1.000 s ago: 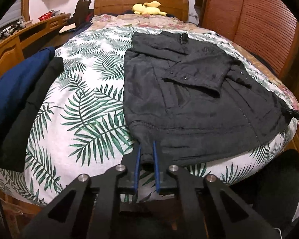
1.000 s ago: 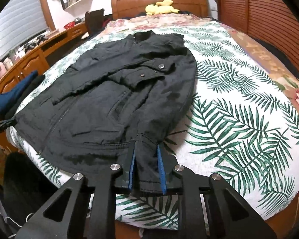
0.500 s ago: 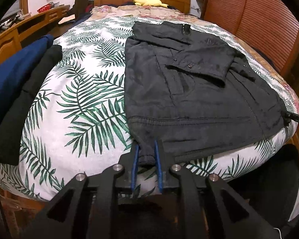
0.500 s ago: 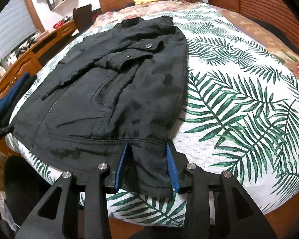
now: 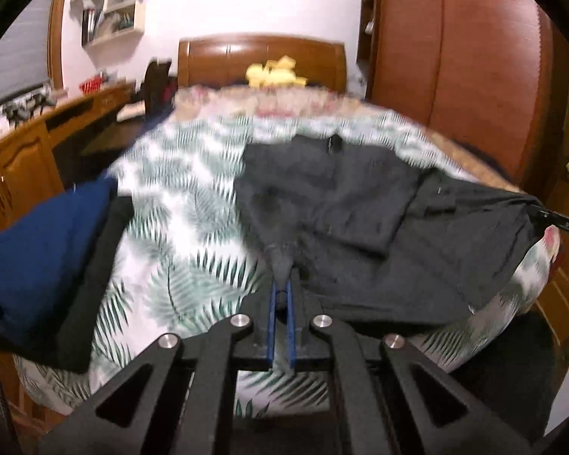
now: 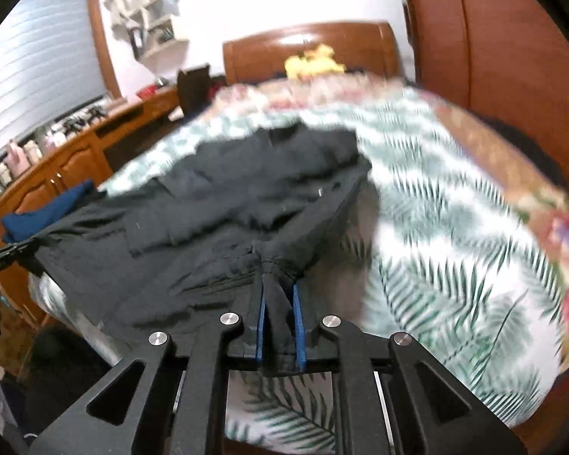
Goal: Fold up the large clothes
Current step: 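Lift the hem with both tools and fold it toward the collar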
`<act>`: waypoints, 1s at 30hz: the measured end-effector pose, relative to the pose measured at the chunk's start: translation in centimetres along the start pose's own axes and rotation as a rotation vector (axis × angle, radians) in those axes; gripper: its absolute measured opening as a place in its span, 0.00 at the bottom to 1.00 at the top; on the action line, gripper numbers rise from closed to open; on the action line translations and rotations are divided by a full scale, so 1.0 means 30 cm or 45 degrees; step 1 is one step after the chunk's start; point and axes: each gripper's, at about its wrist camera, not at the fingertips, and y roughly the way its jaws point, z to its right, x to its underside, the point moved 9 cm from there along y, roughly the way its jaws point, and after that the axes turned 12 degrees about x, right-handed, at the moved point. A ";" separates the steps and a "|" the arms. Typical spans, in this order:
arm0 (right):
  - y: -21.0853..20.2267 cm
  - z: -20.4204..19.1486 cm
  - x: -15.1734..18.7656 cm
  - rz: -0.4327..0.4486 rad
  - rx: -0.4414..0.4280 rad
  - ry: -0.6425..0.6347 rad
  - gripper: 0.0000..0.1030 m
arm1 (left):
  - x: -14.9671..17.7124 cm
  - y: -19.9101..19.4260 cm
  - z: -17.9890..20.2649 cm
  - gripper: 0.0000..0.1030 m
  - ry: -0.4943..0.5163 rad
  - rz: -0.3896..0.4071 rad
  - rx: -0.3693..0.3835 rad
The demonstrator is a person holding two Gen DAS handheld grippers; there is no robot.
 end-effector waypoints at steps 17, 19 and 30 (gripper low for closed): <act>-0.670 -0.026 -0.378 0.455 -0.019 -0.107 0.08 | -0.399 -0.548 0.226 0.01 0.181 0.416 0.078; -0.685 -0.026 -0.374 0.466 0.006 -0.138 0.08 | -0.397 -0.532 0.212 0.01 0.182 0.397 0.066; -0.261 -0.030 -0.320 0.234 0.055 -0.162 0.08 | -0.363 -0.165 0.088 0.01 0.056 0.222 -0.010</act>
